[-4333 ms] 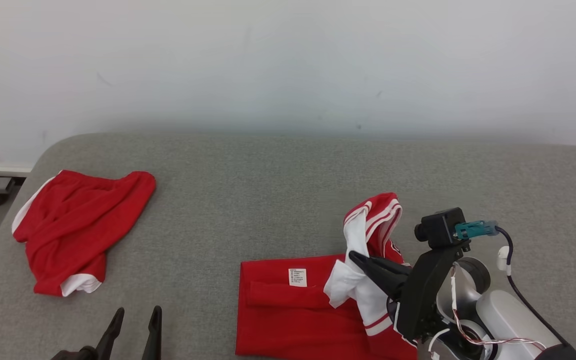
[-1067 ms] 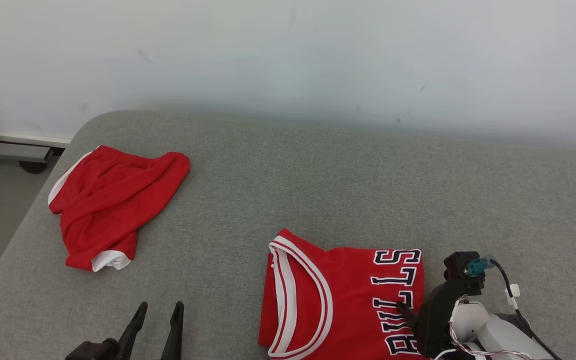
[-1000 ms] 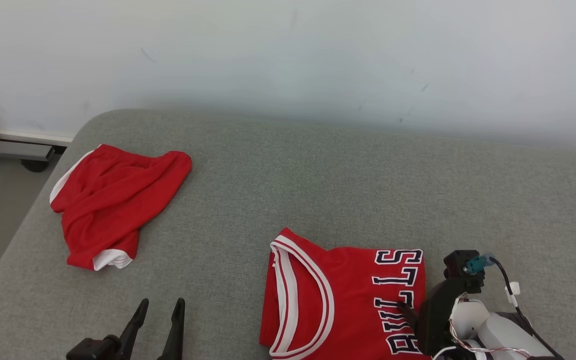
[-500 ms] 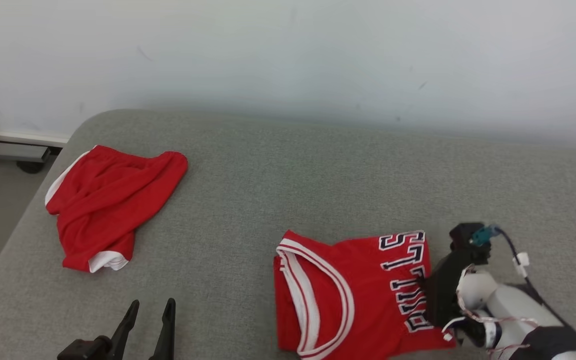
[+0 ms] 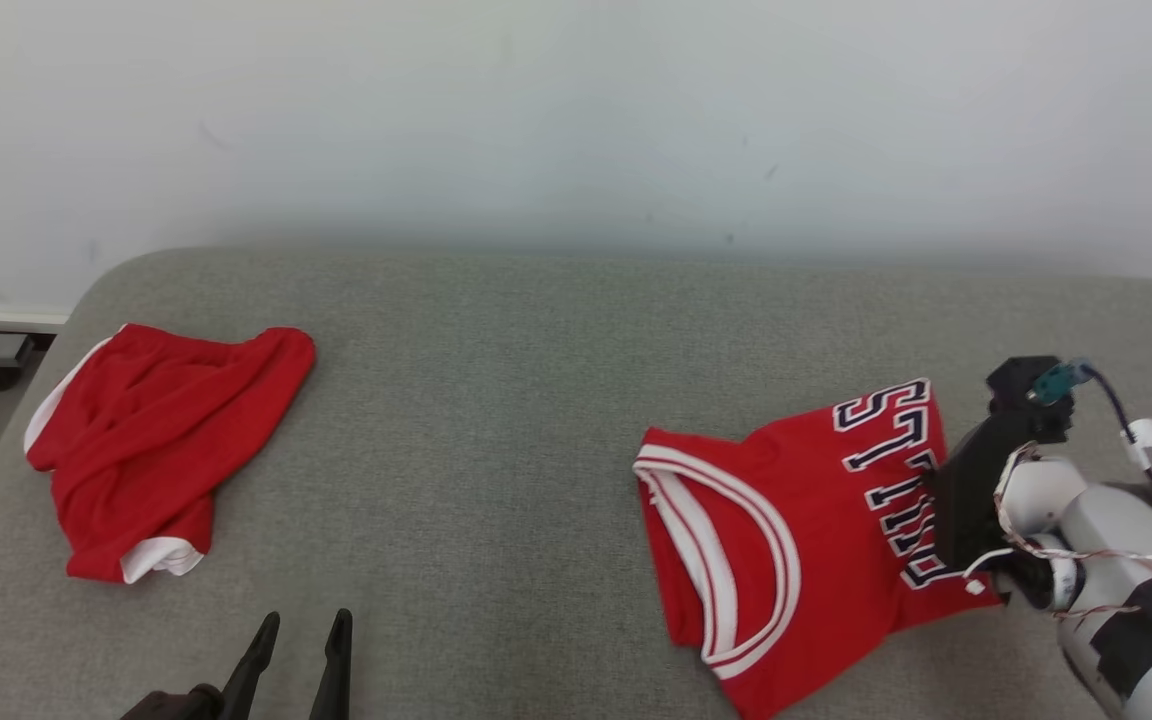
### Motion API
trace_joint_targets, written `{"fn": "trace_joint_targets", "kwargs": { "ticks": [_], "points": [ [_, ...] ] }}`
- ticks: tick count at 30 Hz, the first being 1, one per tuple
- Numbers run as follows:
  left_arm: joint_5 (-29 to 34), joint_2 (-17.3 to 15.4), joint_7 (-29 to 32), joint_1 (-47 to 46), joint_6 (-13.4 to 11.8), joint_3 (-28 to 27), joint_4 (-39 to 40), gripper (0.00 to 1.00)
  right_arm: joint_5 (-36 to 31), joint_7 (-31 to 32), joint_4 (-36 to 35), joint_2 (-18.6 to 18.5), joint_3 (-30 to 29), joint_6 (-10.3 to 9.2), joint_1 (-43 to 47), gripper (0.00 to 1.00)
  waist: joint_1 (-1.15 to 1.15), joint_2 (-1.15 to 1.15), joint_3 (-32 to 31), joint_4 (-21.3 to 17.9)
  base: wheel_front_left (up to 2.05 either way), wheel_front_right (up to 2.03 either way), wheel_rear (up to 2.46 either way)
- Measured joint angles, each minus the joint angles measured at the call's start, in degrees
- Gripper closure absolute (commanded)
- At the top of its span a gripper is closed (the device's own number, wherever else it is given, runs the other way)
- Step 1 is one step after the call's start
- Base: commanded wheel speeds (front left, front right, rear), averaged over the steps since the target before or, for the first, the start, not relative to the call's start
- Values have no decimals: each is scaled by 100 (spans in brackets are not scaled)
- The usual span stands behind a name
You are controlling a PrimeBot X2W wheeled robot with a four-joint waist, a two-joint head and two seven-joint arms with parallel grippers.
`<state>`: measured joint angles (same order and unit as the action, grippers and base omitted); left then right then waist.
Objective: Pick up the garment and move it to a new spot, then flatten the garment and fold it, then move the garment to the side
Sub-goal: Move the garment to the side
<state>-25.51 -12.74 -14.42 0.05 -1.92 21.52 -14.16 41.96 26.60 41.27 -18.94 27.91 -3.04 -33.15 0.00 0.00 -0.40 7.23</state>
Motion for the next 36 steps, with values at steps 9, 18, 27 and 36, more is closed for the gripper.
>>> {"fn": "trace_joint_targets", "kwargs": {
  "ticks": [9, 18, 27, 36],
  "points": [
    [19, -116, 0, -18, 119, -2, 192, 0, -159, 123, 389, -394, -36, 3, -378, 100, 0, 0, 216, -207, 0, 0, 0],
    [20, -257, 0, -69, 238, -37, 345, 0, -337, 169, 639, -672, -51, 0, -823, 100, 0, 0, 606, -322, 0, 0, 0],
    [29, -364, 0, -315, 352, -62, 407, 0, -438, 99, 987, -924, -141, -79, -1020, 100, 1, 0, 966, -370, 0, 0, 0],
    [29, -465, 0, -316, 402, -107, 489, 0, -655, -76, 1179, -1334, -159, -158, -1177, 100, 0, 0, 1156, -365, 0, 0, 0]
  ]
}}
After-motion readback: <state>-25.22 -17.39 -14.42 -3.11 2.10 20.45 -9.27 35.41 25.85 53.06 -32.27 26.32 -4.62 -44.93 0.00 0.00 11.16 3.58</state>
